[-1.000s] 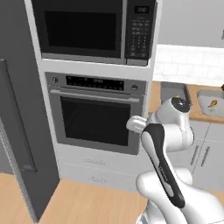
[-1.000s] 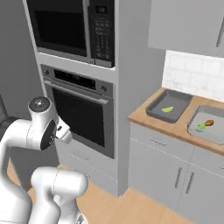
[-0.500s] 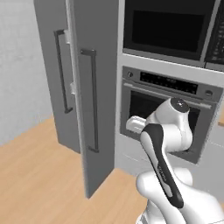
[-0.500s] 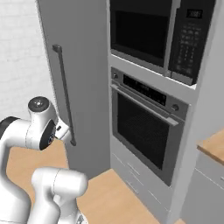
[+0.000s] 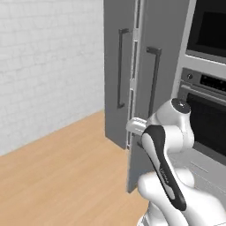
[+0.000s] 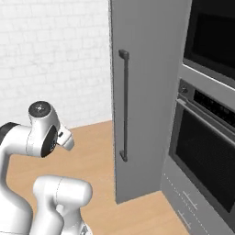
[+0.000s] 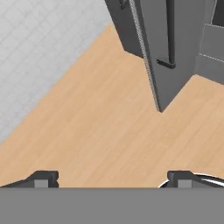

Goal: Place one lemon wedge and one chicken drumstick in each tupperware on the nearby counter, to pack two identical lunches.

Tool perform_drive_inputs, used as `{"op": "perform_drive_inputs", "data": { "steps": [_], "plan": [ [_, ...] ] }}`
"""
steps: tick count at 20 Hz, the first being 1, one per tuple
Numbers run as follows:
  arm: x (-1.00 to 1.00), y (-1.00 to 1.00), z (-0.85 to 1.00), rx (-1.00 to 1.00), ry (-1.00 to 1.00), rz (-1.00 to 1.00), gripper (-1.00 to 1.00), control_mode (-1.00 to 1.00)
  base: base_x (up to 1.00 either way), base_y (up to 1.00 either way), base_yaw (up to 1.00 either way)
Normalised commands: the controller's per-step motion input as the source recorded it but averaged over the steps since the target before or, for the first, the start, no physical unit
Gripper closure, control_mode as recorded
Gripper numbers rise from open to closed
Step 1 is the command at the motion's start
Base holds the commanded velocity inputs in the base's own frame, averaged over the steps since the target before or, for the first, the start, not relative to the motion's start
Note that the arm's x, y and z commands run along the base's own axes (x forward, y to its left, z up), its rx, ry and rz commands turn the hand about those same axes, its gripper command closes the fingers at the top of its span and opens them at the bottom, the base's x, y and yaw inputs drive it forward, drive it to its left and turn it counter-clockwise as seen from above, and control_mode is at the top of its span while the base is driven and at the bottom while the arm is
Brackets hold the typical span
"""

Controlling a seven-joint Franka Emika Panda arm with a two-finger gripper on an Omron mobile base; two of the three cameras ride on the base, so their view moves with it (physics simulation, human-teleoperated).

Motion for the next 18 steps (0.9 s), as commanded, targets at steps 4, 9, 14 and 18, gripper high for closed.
{"op": "perform_drive_inputs", "data": {
  "steps": [4,9,14,18],
  "plan": [
    [0.0,0.0,0.0,0.0,0.0,0.0,-1.0,1.0,0.75,1.0,0.16],
    [0.0,0.0,0.0,0.0,0.0,0.0,-1.0,1.0,1.0,0.67,-0.04],
    [0.0,0.0,0.0,0.0,0.0,0.0,-1.0,1.0,1.0,0.19,-0.24],
    [0.0,0.0,0.0,0.0,0.0,0.0,-1.0,1.0,0.7,0.06,-0.74]
  ]
}}
